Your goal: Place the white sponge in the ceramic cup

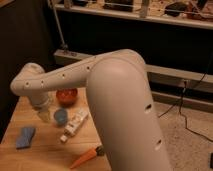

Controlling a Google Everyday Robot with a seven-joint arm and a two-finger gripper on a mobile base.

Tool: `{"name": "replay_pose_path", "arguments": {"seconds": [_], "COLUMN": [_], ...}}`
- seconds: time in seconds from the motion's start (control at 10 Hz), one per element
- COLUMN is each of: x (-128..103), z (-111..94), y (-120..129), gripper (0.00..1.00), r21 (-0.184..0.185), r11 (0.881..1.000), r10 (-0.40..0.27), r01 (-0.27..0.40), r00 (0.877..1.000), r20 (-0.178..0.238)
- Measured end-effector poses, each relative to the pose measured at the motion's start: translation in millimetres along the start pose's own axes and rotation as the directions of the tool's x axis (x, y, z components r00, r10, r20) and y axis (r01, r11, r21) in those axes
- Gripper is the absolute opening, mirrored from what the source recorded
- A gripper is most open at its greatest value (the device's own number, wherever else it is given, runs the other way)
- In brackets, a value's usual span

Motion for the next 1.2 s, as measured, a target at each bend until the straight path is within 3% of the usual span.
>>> {"name": "replay_pose_path", "arguments": {"seconds": [0.2, 0.3, 0.5, 0.8, 0.9, 1.0, 1.2], "x": [-11.5, -17.4, -21.4, -21.4, -24.4, -33.2, -56.1], "z": [2.4, 3.8, 4.8, 4.4, 3.7, 1.3, -8.0], "y": [6.5, 8.8, 10.5, 10.2, 8.2, 4.4, 0.3], "gripper": [0.65, 0.65, 0.65, 0.65, 0.65, 0.65, 0.65], "r21": [-0.027, -0.037, -0.044, -0.037, -0.017, 0.035, 0.158], "r11": [0.986, 0.970, 0.952, 0.949, 0.943, 0.920, 0.836], "r10": [-0.164, -0.242, -0.304, -0.315, -0.334, -0.392, -0.540], "r01": [0.164, 0.242, 0.303, 0.314, 0.334, 0.391, 0.526], "r00": [0.986, 0.970, 0.953, 0.949, 0.943, 0.920, 0.839], "r20": [-0.007, -0.011, -0.014, -0.015, -0.006, 0.018, 0.066]}}
